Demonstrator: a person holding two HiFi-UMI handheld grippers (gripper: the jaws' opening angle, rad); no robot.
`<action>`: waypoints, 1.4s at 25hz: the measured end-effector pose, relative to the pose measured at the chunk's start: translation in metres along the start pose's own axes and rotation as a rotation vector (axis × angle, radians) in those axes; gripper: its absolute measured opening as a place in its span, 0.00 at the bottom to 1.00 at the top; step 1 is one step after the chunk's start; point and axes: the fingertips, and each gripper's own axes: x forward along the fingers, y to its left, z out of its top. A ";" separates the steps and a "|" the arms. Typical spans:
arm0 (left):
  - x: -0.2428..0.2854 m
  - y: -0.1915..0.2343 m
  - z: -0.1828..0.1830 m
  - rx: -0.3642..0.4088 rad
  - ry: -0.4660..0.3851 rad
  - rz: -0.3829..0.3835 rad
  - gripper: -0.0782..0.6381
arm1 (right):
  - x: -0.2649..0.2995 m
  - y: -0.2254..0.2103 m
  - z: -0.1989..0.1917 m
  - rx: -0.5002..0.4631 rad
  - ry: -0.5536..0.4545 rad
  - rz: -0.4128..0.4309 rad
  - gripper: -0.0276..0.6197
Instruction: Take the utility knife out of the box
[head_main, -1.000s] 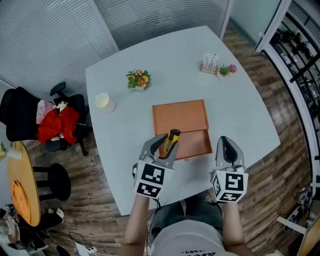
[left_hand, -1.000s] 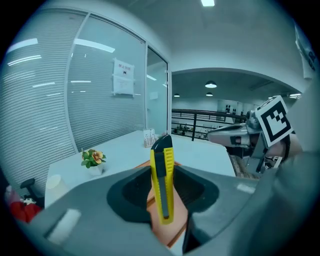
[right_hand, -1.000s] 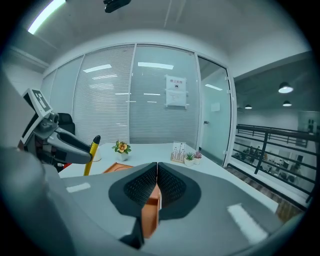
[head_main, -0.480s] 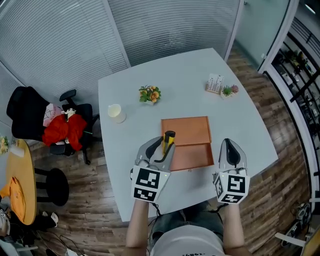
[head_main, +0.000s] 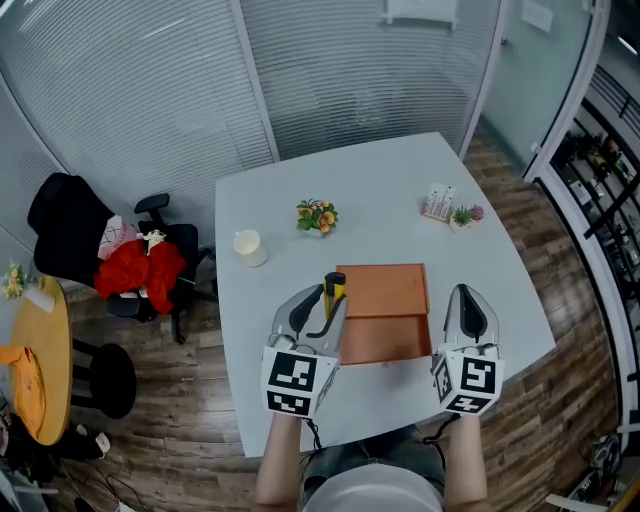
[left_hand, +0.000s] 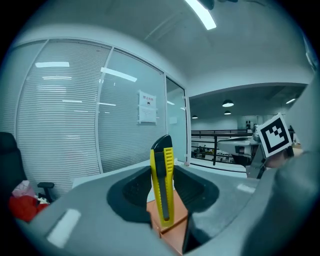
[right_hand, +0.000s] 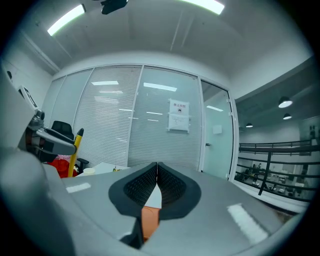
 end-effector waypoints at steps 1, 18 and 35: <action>-0.001 0.002 0.003 -0.001 -0.009 0.007 0.31 | 0.002 0.001 0.003 0.001 -0.006 0.000 0.09; -0.010 0.017 0.033 0.013 -0.089 0.073 0.31 | 0.012 0.001 0.031 0.015 -0.060 0.002 0.09; -0.005 0.012 0.034 -0.010 -0.091 0.046 0.31 | 0.012 -0.004 0.029 0.016 -0.043 -0.018 0.09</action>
